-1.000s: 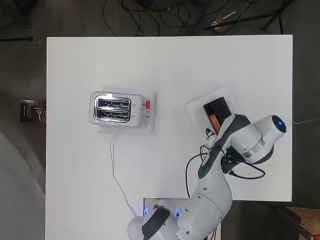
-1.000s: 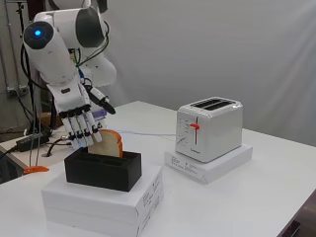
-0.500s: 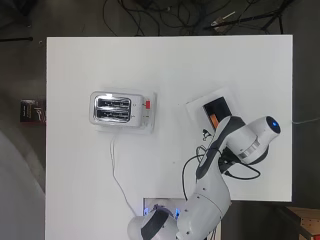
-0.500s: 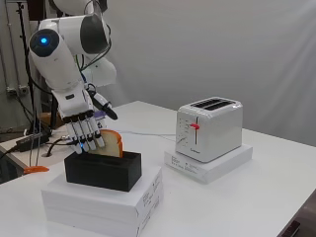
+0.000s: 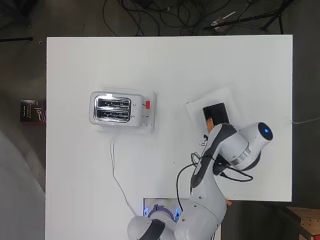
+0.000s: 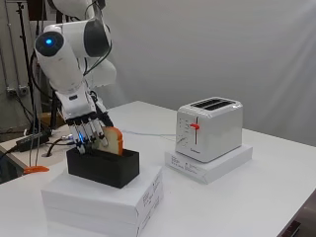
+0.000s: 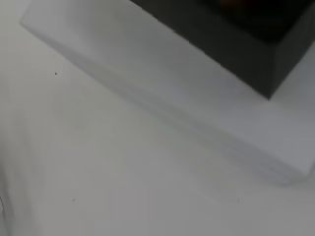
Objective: Teleoperate dual arm-hand system to toast a bread
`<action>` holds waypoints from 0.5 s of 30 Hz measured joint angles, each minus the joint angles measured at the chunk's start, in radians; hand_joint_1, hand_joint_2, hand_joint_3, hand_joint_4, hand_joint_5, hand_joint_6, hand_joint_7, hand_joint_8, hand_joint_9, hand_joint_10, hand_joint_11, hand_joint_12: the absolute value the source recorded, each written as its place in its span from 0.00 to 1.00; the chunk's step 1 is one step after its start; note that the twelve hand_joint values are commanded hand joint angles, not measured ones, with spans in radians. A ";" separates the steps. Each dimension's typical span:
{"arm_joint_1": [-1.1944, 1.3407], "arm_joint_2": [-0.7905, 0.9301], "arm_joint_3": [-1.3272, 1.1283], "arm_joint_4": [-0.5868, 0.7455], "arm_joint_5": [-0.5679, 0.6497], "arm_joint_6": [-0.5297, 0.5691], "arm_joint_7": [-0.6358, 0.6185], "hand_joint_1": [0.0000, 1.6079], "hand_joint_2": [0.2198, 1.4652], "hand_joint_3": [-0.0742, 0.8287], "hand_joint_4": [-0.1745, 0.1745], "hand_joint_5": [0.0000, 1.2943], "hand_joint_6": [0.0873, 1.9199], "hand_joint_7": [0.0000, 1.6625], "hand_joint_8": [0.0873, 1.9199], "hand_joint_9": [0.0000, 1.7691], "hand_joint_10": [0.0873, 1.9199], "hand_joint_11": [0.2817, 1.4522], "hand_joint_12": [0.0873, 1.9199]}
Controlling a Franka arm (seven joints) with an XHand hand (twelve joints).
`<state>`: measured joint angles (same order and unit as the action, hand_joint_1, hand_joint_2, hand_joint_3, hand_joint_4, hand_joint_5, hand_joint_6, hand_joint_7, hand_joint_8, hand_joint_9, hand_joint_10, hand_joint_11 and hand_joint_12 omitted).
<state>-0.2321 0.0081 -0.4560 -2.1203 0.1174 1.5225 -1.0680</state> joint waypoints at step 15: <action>-0.007 -0.139 0.048 -0.137 -0.080 0.170 0.050 0.78 0.66 0.08 0.42 0.80 0.42 0.81 0.20 0.80 0.19 0.34 0.37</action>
<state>-0.2388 -0.1312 -0.4078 -2.2573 0.0378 1.6927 -1.0178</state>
